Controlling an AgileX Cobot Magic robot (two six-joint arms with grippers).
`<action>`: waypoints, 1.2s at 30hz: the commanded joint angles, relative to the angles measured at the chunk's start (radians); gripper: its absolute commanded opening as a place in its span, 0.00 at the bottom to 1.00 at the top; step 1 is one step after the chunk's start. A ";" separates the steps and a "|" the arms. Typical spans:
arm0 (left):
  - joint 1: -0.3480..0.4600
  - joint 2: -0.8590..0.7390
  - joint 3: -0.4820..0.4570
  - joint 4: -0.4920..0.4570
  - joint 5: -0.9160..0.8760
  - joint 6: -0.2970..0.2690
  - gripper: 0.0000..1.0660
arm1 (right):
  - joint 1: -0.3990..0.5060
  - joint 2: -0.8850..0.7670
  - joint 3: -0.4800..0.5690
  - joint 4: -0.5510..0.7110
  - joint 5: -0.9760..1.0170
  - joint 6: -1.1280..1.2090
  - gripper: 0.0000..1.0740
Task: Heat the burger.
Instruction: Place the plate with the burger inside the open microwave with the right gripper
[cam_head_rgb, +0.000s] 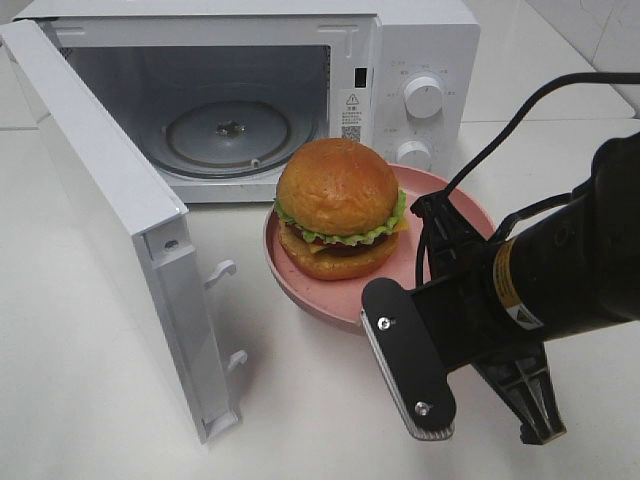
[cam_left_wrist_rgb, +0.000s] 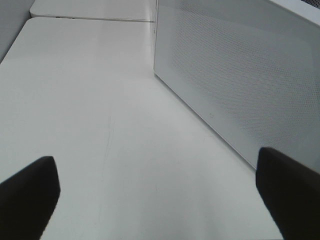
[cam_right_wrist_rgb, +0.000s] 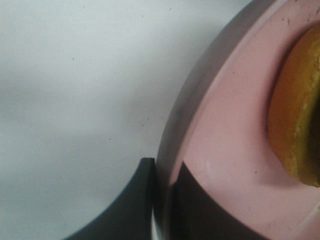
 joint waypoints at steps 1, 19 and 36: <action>-0.004 -0.019 0.000 -0.001 0.000 -0.001 0.94 | -0.039 -0.010 -0.048 0.062 -0.046 -0.152 0.00; -0.004 -0.019 0.000 -0.001 0.000 -0.001 0.94 | -0.153 -0.010 -0.149 0.406 -0.020 -0.692 0.00; -0.004 -0.019 0.000 -0.001 0.000 -0.001 0.94 | -0.153 0.069 -0.172 0.409 -0.092 -0.695 0.00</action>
